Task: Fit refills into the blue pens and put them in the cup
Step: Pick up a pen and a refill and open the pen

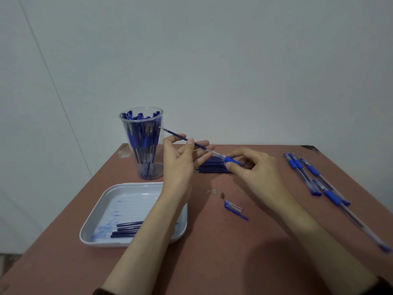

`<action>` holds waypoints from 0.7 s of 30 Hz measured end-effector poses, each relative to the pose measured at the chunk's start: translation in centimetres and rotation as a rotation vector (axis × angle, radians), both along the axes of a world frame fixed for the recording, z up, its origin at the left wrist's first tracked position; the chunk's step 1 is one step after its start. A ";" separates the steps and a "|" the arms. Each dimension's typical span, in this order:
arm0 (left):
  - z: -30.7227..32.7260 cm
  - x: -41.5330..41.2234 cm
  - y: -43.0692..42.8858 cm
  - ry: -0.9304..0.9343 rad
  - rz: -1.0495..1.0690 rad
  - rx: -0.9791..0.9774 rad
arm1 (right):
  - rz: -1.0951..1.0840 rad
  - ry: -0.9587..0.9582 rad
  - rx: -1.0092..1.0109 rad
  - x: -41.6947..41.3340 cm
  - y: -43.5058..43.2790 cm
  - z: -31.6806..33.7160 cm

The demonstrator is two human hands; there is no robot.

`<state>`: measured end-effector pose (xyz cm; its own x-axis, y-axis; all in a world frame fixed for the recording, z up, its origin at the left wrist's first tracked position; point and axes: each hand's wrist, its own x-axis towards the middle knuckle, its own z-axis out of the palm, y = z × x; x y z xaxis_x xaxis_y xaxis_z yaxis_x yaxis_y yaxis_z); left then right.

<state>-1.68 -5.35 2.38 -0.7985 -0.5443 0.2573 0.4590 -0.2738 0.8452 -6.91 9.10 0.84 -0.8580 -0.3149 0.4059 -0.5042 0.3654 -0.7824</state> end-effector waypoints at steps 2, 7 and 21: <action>0.0 0.0 0.0 0.000 0.000 -0.007 | 0.003 0.007 -0.003 0.0 0.0 0.0; 0.0 0.2 0.4 -0.044 -0.048 -0.026 | 0.015 0.003 -0.002 0.1 -0.1 0.0; -0.6 0.0 -0.2 -0.293 -0.150 -0.769 | 0.153 -0.370 -0.390 0.7 -0.3 1.0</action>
<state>-1.64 -5.60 1.74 -0.9407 -0.1846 0.2846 0.1965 0.3875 0.9007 -6.26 8.78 1.83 -0.9218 -0.3336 0.1974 -0.1945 -0.0425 -0.9800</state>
